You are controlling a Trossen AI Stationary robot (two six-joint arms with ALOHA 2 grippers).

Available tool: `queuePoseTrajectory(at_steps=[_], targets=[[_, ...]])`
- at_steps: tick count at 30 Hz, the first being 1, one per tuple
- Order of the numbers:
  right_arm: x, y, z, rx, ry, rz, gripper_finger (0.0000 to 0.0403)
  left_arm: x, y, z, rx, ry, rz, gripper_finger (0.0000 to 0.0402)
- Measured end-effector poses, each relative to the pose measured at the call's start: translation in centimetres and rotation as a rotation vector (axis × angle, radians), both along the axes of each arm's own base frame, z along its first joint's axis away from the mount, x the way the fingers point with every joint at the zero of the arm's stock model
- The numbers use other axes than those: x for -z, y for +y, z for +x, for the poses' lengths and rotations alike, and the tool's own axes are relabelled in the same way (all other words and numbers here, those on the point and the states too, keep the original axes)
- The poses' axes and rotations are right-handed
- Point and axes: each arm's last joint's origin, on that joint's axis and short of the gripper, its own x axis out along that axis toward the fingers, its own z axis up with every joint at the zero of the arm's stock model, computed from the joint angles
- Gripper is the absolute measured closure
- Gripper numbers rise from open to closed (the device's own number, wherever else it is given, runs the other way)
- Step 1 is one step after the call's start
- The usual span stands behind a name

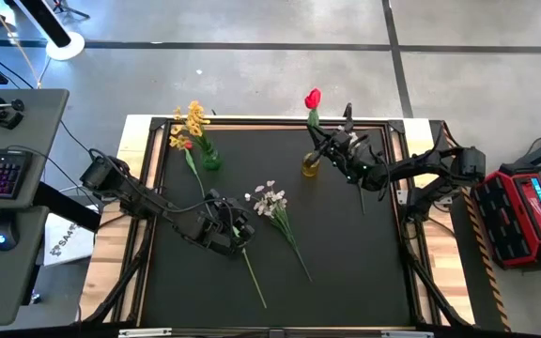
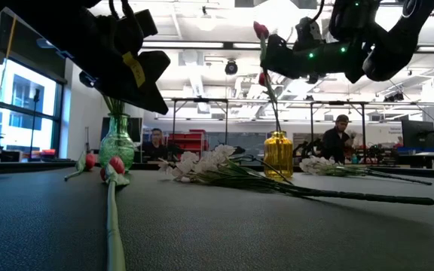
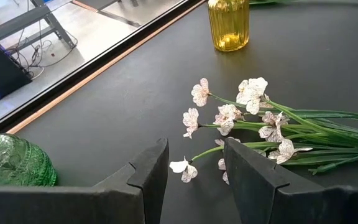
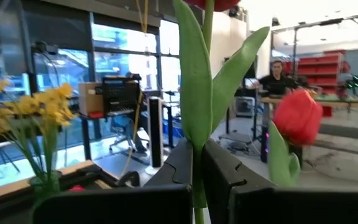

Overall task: Sort flowers into vase by color
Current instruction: Put the top right red flower into the yellow vase

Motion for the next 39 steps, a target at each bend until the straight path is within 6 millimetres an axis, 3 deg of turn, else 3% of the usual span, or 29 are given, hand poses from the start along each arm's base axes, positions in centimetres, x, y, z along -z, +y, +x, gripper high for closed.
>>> queuePoseTrajectory(at_steps=[17, 29, 39], targets=[[0.9, -0.2, 0.0, 0.068, 0.018, 0.101, 0.0402, 0.0, 0.0, 0.0, 0.0, 0.0, 0.0, 0.0259], [3.2, -0.5, 0.8, 0.098, 0.064, 0.153, 0.0402, 0.0, 0.0, 0.0, 0.0, 0.0, 0.0, 0.0259], [3.4, 0.0, 0.9, 0.086, 0.096, 0.14, 0.0399, 0.0, 0.0, 0.0, 0.0, 0.0, 0.0, 0.0259]])
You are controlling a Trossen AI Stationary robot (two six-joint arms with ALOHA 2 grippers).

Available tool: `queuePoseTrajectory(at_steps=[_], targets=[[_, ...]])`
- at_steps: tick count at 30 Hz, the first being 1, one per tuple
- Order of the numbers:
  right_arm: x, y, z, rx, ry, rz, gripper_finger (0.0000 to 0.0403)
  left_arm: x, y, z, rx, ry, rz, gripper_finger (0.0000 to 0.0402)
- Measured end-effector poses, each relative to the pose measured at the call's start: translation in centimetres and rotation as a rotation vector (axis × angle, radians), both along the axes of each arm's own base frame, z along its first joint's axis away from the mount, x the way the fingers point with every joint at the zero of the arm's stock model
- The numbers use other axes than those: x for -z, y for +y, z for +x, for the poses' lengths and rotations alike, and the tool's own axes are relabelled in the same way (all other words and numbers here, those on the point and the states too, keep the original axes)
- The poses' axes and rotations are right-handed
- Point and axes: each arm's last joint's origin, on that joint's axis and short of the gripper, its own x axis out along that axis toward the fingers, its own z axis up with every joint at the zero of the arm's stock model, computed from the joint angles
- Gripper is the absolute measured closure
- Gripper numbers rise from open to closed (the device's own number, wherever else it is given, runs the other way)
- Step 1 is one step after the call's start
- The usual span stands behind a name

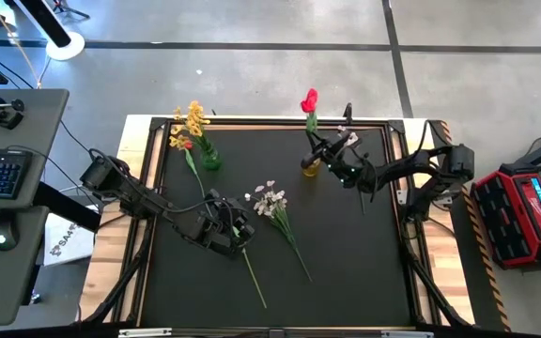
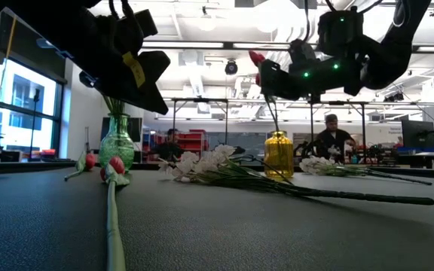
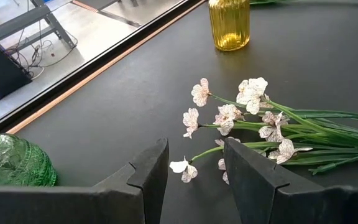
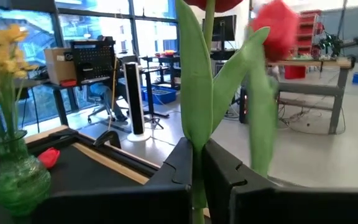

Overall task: Sort flowers into vase by color
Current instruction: Put the top right red flower into the yellow vase

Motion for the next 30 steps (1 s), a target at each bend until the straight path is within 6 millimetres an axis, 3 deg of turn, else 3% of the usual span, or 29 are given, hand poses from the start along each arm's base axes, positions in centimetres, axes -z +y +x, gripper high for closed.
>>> queuePoseTrajectory(at_steps=[13, 22, 30], targets=[[0.2, 0.8, 0.2, -0.017, 0.07, -0.033, 0.0351, 0.0, 0.0, 0.0, 0.0, -0.001, 0.0, 0.0259], [0.7, 0.7, 0.1, 0.024, 0.115, -0.008, 0.029, 0.0, 0.0, 0.0, 0.0, -0.001, 0.0, 0.0259], [0.2, 1.9, 0.3, -0.013, 0.139, -0.043, 0.0237, 0.0, 0.0, 0.0, 0.0, -0.001, -0.001, 0.0259]])
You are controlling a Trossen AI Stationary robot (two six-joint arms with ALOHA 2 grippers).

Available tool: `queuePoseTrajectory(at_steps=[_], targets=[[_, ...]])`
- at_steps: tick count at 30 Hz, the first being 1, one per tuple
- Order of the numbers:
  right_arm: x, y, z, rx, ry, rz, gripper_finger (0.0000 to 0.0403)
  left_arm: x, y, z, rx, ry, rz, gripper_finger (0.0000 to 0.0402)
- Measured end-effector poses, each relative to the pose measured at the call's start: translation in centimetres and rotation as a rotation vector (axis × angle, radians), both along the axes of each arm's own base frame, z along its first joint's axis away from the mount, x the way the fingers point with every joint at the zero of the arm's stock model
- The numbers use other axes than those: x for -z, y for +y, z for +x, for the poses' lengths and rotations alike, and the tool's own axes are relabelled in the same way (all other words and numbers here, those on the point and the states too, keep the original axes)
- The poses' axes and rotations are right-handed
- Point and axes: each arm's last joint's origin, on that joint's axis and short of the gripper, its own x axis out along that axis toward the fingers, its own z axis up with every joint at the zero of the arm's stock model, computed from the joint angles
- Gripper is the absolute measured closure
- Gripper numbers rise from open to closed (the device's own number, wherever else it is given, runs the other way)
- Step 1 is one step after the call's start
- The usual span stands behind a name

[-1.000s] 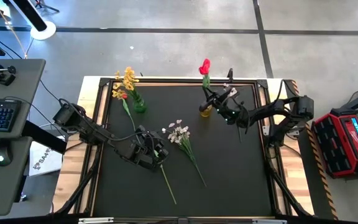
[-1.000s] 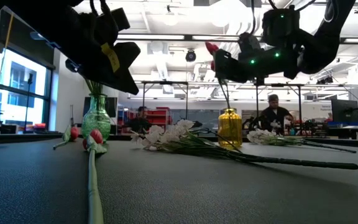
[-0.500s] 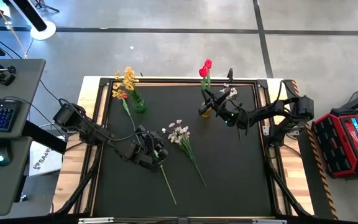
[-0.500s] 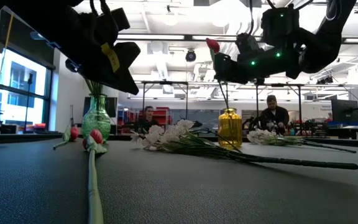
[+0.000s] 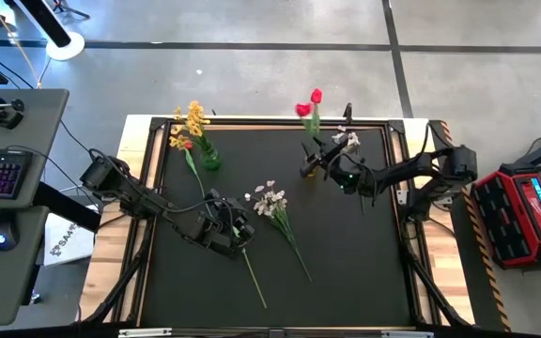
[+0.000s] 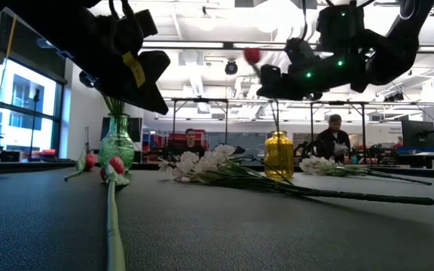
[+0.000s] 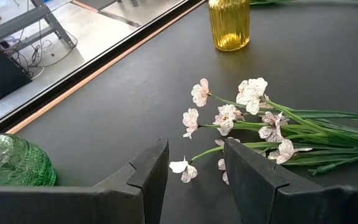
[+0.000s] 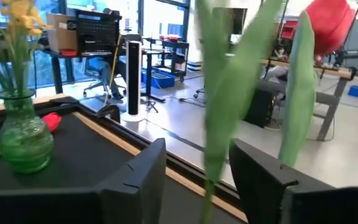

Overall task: Sort flowers into vase by color
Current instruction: Put the top right red flower into the yellow vase, then put the right white flowers into the green vase

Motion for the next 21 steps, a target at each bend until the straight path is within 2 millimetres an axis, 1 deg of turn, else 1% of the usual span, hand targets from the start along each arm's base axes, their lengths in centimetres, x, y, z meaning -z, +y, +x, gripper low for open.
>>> queuePoseTrajectory(at_steps=[7, 15, 21], targets=[[-1.1, 1.1, -0.6, 0.059, 0.059, -0.024, 0.0215, 0.0, 0.0, 0.0, 0.001, -0.001, -0.002, 0.0259], [-2.9, 2.3, -1.9, 0.09, 0.097, -0.025, 0.0214, 0.0, 0.0, 0.1, 0.002, -0.006, -0.007, 0.0259], [-3.8, 4.1, -3.4, 0.157, 0.16, -0.01, 0.0214, 0.0, -0.1, 0.1, 0.002, -0.011, -0.009, 0.0259]])
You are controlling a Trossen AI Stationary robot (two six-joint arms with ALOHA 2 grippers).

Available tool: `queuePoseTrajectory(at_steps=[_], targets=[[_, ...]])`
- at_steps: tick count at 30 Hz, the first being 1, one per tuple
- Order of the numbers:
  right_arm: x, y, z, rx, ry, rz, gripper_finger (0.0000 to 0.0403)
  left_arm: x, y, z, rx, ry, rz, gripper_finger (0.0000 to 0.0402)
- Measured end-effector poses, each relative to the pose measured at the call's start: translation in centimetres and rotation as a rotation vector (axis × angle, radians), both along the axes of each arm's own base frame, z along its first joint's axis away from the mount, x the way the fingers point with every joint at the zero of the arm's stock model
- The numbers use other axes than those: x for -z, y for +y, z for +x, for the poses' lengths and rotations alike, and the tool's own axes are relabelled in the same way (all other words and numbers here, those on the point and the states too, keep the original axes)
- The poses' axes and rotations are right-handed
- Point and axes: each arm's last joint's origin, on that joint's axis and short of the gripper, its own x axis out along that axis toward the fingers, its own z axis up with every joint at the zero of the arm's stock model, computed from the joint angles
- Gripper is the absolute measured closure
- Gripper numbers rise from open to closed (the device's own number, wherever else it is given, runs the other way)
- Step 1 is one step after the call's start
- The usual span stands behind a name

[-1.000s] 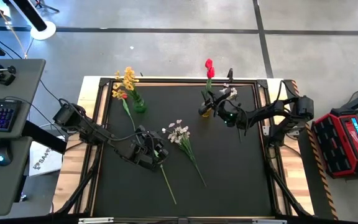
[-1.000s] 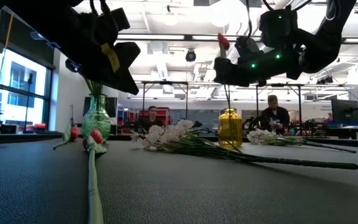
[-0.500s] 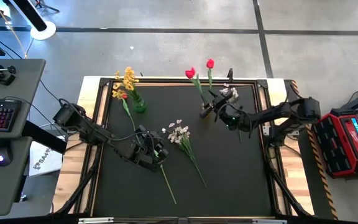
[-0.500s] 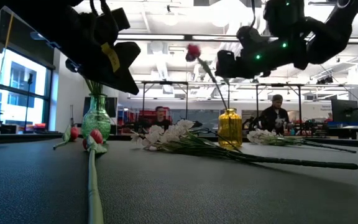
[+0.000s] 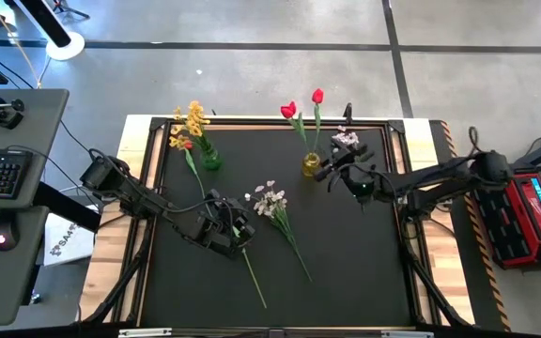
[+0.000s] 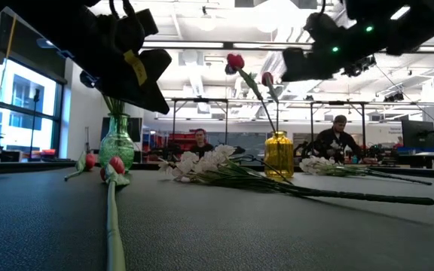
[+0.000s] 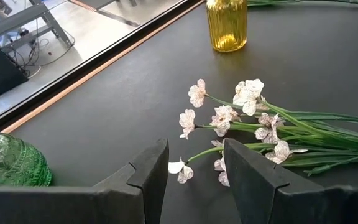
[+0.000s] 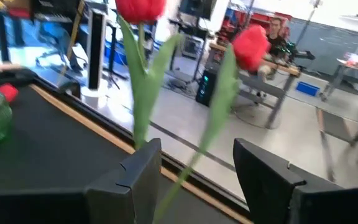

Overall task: Sort flowers into vase by color
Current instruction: Put the right white flowers into the green vase

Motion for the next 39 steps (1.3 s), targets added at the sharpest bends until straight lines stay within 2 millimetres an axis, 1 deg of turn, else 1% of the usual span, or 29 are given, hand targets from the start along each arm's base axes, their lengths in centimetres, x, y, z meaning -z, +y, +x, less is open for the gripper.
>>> queuePoseTrajectory(at_steps=[4, 8, 12, 15, 17, 22, 24, 26, 29, 33, 39], targets=[[0.0, 1.3, -1.8, 0.03, 0.031, 0.062, 0.0215, 0.0, 0.0, 0.0, 0.0, 0.0, 0.0, 0.0259], [0.5, 1.7, -4.1, 0.019, -0.012, 0.236, 0.0215, 0.0, 0.0, 0.0, 0.0, -0.005, -0.002, 0.0259], [1.7, 0.9, -6.2, 0.059, -0.007, 0.489, 0.0214, 0.0, 0.0, 0.1, 0.0, -0.007, -0.003, 0.0259], [2.9, -0.1, -7.3, 0.133, 0.064, 0.646, 0.0208, 0.0, 0.2, 0.2, -0.009, -0.012, -0.005, 0.0259], [3.6, -0.8, -7.7, 0.166, 0.129, 0.721, 0.0197, -0.1, 0.4, 0.3, -0.014, -0.015, -0.007, 0.0259], [5.2, -2.4, -8.1, 0.263, 0.242, 0.861, 0.0154, -0.2, 0.4, 0.6, -0.003, -0.023, -0.002, 0.0259], [5.9, -2.9, -8.1, 0.309, 0.263, 0.901, 0.0143, -0.3, 0.3, 0.7, 0.007, -0.028, 0.001, 0.0259], [6.5, -3.4, -8.0, 0.345, 0.294, 0.923, 0.0141, -0.3, 0.2, 0.8, 0.018, -0.03, 0.001, 0.0259], [7.6, -4.1, -7.6, 0.371, 0.332, 0.944, 0.015, -0.3, 0.2, 0.9, 0.031, -0.02, -0.006, 0.0259], [8.8, -4.5, -6.8, 0.36, 0.357, 0.962, 0.0174, -0.3, 0.2, 0.9, 0.032, -0.021, -0.007, 0.0259], [9.7, -5.1, -6.2, 0.343, 0.386, 0.977, 0.0214, -0.3, 0.2, 0.9, 0.033, -0.024, -0.008, 0.0259]])
